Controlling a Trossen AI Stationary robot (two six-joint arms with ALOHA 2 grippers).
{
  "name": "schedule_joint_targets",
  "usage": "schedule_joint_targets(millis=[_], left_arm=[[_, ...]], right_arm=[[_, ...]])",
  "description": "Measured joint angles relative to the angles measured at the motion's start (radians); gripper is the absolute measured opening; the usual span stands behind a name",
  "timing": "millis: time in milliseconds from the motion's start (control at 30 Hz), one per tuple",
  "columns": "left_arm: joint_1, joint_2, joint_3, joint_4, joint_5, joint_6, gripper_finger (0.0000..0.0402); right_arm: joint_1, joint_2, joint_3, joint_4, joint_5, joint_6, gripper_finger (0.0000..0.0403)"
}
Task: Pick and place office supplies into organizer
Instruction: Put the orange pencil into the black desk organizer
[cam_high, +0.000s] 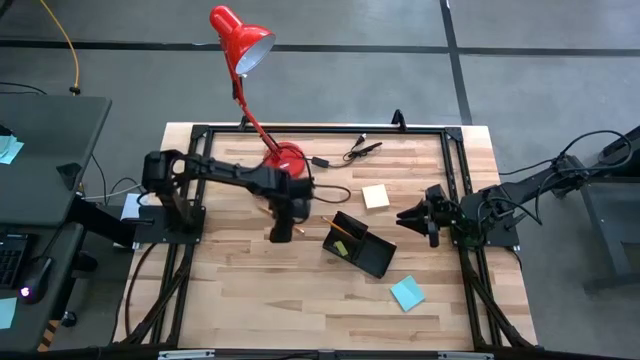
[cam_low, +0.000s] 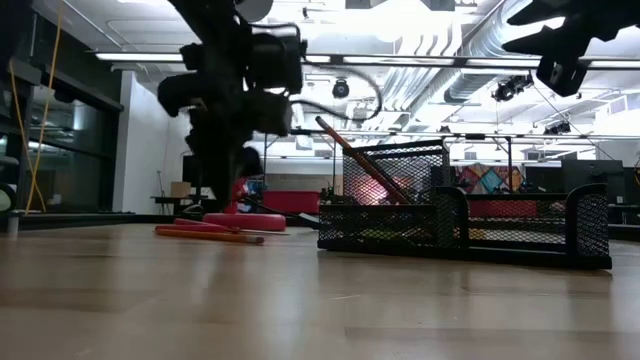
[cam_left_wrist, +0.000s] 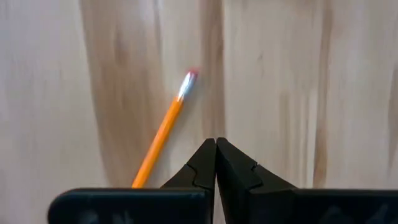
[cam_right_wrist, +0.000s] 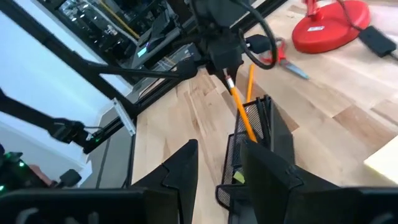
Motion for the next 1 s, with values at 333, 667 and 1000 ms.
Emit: schedule_joint_targets(millis=[333,667,1000], left_arm=[[-0.135,-0.119,-0.132,0.327,-0.025,-0.203,0.0000],[-0.132,-0.573,-0.561,0.820,-0.270,-0.534,0.0001],[-0.106,-0.754,-0.745,0.829,-0.414,-0.279,0.0001]], right_arm=[[0.000,0.000,0.000,-0.001,-0.062,0.021,0.0116],[0.000,-0.001,0.000,0.002,-0.095,0.035,0.0116],[0.000,0.000,0.000,-0.040,-0.041,-0.010,0.0116]])
